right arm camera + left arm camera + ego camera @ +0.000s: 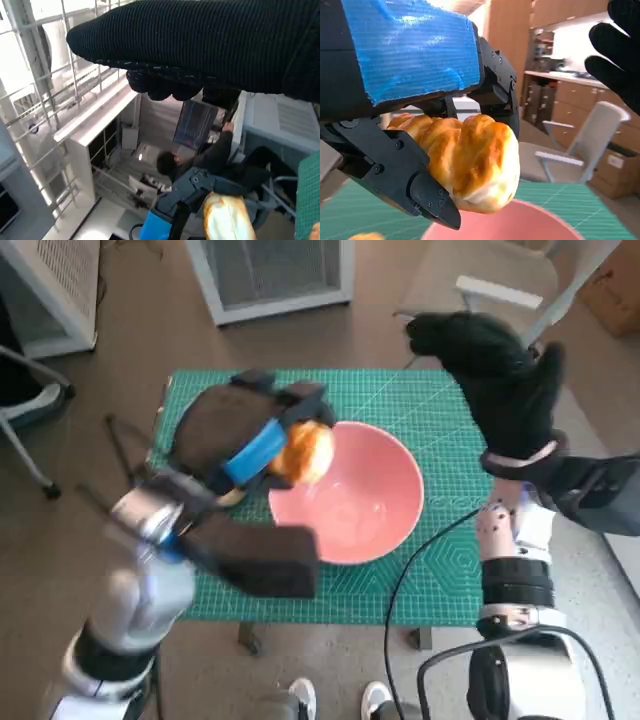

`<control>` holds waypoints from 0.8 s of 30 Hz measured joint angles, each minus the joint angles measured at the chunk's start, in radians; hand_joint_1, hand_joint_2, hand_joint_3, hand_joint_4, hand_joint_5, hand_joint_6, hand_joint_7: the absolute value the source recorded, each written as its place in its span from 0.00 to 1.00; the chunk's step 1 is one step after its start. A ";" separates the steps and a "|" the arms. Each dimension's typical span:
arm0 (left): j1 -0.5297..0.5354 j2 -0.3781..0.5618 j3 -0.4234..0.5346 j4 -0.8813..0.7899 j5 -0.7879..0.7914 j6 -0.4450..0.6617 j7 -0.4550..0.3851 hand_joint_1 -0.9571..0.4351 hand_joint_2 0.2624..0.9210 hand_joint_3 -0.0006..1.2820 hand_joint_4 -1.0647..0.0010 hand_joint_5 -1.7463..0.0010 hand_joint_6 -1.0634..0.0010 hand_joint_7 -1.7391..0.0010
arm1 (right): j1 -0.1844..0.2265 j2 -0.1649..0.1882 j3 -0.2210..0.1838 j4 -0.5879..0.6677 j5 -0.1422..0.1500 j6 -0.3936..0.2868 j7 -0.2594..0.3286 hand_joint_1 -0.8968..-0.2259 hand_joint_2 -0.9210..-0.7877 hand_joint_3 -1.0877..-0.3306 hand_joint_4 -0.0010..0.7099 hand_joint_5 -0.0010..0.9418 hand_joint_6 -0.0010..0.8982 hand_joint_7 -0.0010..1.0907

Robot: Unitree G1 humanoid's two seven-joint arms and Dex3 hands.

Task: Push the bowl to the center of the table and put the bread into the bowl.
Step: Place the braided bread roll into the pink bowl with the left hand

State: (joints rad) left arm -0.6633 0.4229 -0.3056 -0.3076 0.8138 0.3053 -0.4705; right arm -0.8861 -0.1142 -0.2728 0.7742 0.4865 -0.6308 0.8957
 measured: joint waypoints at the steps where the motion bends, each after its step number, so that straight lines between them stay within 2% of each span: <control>1: -0.009 -0.007 -0.006 0.020 -0.002 -0.012 0.007 0.69 1.00 0.02 0.27 0.37 0.39 0.36 | 0.001 -0.001 -0.001 0.000 0.000 -0.001 0.001 0.40 0.00 0.42 0.33 0.01 0.00 0.59; 5: -0.068 -0.054 -0.033 0.138 -0.013 -0.055 0.039 0.69 1.00 0.02 0.28 0.34 0.38 0.39 | 0.006 -0.005 -0.002 -0.008 0.001 -0.003 0.001 0.41 0.00 0.42 0.33 0.01 0.00 0.59; 10: -0.103 -0.092 -0.056 0.225 -0.028 -0.075 0.039 0.69 1.00 0.03 0.29 0.32 0.39 0.40 | 0.011 -0.003 0.000 -0.023 0.001 -0.003 0.001 0.40 0.00 0.43 0.33 0.01 0.00 0.58; 15: -0.139 -0.107 -0.092 0.303 -0.022 -0.081 0.033 0.69 1.00 0.04 0.30 0.34 0.42 0.35 | 0.023 -0.005 -0.002 -0.037 0.001 -0.001 -0.001 0.37 0.00 0.44 0.33 0.01 0.01 0.57; 24: -0.149 -0.130 -0.112 0.388 -0.029 -0.108 0.040 0.69 1.00 0.05 0.33 0.33 0.43 0.32 | 0.045 -0.011 -0.002 -0.058 0.000 0.010 -0.009 0.36 0.00 0.45 0.32 0.00 0.02 0.55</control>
State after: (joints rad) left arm -0.8121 0.2934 -0.4179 0.0807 0.7848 0.1972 -0.4304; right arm -0.8407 -0.1254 -0.2751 0.7163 0.4870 -0.6209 0.8864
